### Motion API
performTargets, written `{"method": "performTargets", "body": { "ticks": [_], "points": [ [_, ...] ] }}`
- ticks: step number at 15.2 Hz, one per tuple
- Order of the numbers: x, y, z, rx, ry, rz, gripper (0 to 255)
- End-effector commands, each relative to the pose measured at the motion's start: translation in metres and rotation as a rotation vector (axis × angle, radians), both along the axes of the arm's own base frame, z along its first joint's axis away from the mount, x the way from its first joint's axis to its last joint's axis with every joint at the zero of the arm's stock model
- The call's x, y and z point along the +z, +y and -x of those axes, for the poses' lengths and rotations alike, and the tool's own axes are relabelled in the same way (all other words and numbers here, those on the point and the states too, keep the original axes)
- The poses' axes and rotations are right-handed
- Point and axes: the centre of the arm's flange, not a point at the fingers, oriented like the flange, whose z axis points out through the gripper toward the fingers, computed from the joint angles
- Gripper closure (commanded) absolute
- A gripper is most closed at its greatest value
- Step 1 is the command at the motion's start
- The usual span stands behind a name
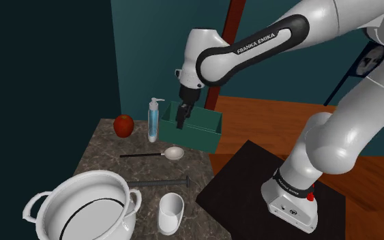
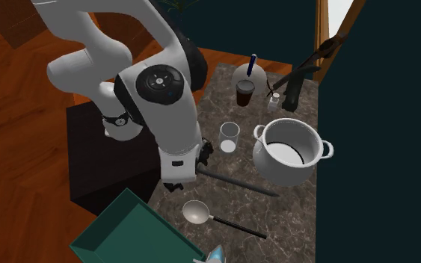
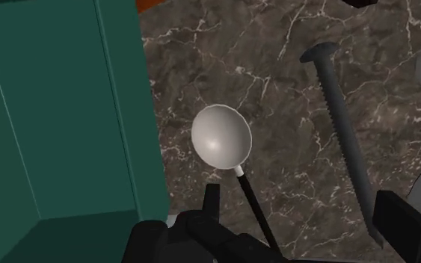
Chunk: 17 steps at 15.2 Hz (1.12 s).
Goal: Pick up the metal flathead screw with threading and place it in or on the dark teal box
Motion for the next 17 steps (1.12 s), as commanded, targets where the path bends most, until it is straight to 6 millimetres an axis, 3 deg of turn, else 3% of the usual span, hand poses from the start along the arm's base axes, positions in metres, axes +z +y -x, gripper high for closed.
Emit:
{"method": "performTargets", "body": {
  "ticks": [1, 9, 17],
  "points": [
    [-0.022, 0.013, -0.007, 0.045, 0.009, -0.005, 0],
    [-0.105, 0.078, -0.022, 0.222, 0.05, -0.025, 0],
    [-0.186, 0.146, -0.021, 0.399, 0.091, -0.044, 0]
  ]
}}
